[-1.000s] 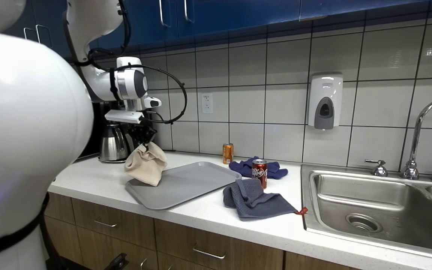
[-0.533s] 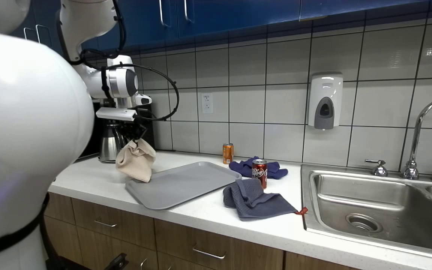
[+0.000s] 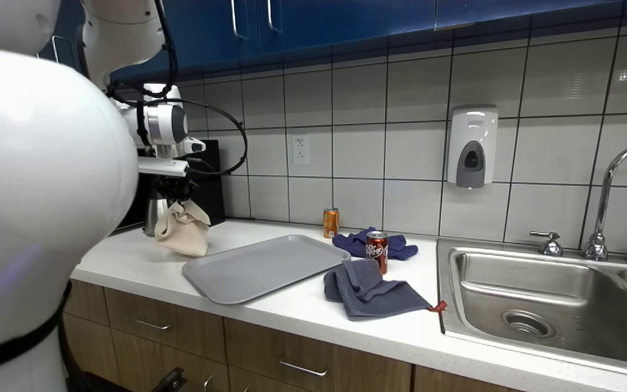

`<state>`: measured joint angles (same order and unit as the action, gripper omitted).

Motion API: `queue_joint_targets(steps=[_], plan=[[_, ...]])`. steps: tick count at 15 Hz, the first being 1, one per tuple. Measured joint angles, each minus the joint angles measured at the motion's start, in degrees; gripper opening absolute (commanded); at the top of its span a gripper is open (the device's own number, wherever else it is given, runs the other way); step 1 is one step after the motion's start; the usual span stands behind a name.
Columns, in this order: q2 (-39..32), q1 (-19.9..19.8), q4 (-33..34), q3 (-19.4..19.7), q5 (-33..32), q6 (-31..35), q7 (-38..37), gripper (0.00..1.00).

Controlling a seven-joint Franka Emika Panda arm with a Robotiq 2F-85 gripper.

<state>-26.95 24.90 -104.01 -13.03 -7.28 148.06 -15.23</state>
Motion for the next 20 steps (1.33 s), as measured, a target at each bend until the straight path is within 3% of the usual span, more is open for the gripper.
queue_joint_targets(steps=[17, 18, 19, 20], plan=[[-13.35, 3.30, 13.50, -0.78, 0.01, -1.58, 5.15, 0.02], [-13.97, 3.42, 14.27, -0.78, 0.01, -2.08, 5.30, 0.33], [-14.50, 3.53, 14.95, -0.78, 0.01, -2.53, 5.35, 0.34], [-14.98, 3.64, 15.66, -0.77, 0.01, -2.94, 5.35, 0.41]])
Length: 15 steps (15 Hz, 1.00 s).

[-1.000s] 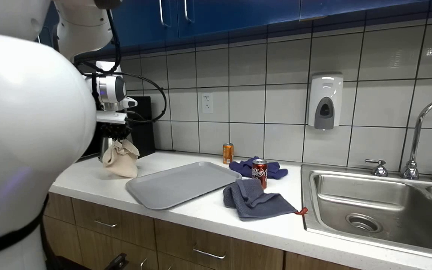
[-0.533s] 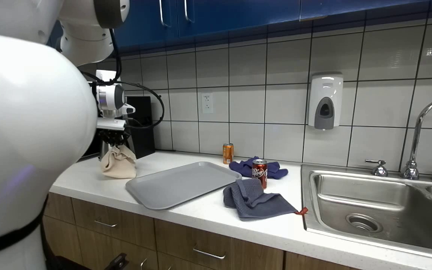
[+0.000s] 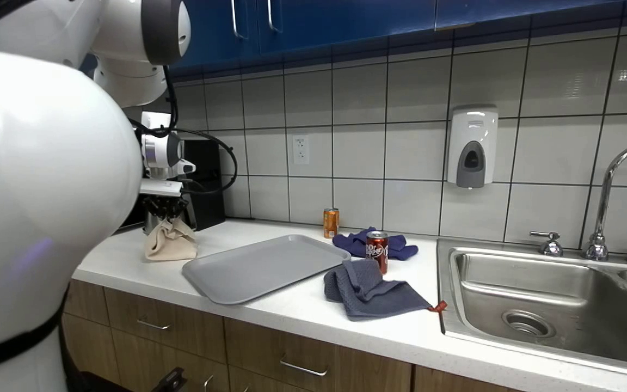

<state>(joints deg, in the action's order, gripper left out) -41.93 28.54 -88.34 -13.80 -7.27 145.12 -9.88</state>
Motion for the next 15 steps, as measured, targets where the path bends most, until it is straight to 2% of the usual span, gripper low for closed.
queue_joint_targets(steps=[8, 15], plan=[[-0.97, 0.16, 2.70, 0.42, 0.00, -0.40, 0.01, 1.00], [0.01, -0.13, 2.72, 1.38, 0.00, -0.35, 0.01, 1.00]])
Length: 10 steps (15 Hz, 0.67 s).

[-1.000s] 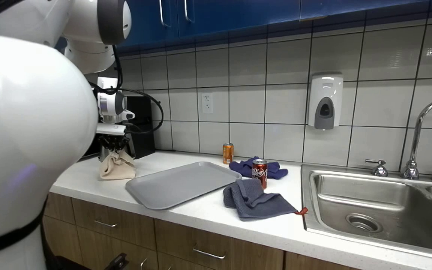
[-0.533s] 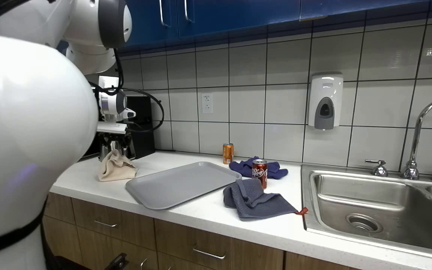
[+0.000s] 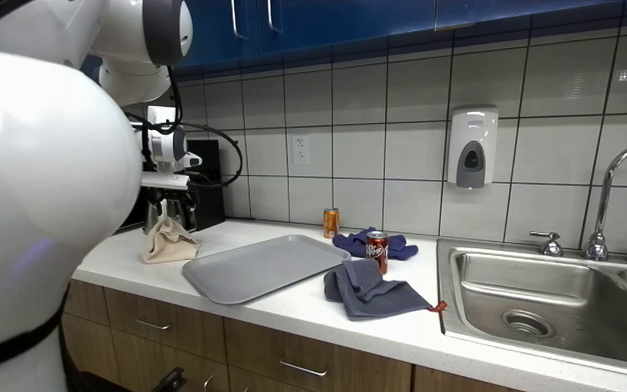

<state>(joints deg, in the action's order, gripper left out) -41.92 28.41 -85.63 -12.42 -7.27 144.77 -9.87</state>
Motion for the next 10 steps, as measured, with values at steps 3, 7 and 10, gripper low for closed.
queue_joint_targets(steps=[3, 7, 10], plan=[[1.12, -0.31, -0.89, 0.47, 0.00, 0.12, 0.00, 1.00], [3.81, -1.23, -3.99, 0.89, 0.00, 0.70, 0.00, 1.00], [6.35, -2.05, -7.28, 1.22, 0.00, 1.53, -0.04, 1.00]])
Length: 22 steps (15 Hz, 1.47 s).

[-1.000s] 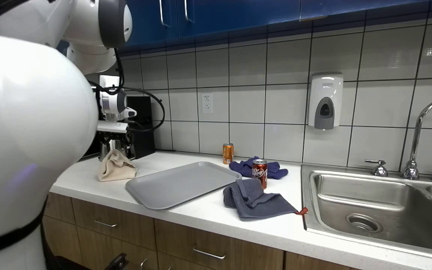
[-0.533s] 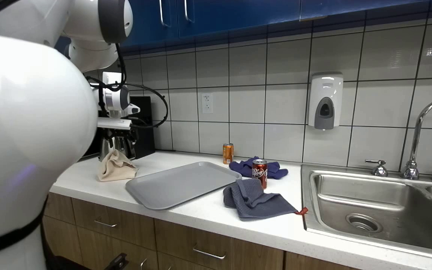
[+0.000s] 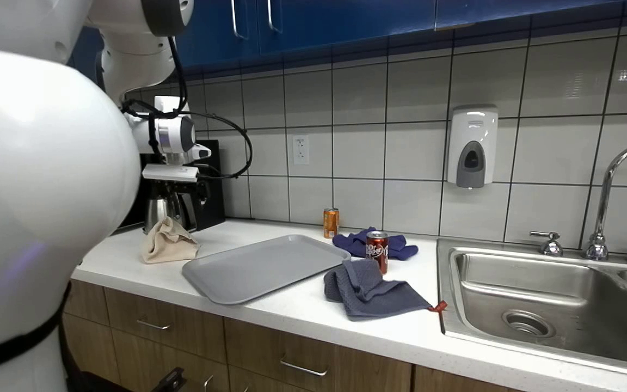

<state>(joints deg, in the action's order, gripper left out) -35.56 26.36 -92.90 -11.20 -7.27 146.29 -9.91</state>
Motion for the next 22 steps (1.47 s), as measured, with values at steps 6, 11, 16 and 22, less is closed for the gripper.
queue_joint_targets(steps=[6, 11, 16, 22], plan=[[5.75, -1.85, -7.81, 0.92, 0.02, 2.53, -0.27, 1.00], [10.60, -2.97, -14.20, 2.09, 0.02, 4.81, -1.32, 1.00], [15.14, -3.77, -20.07, 3.58, 0.02, 6.95, -3.63, 1.00], [20.56, -4.79, -26.37, 5.25, 0.00, 8.58, -6.53, 1.00]])
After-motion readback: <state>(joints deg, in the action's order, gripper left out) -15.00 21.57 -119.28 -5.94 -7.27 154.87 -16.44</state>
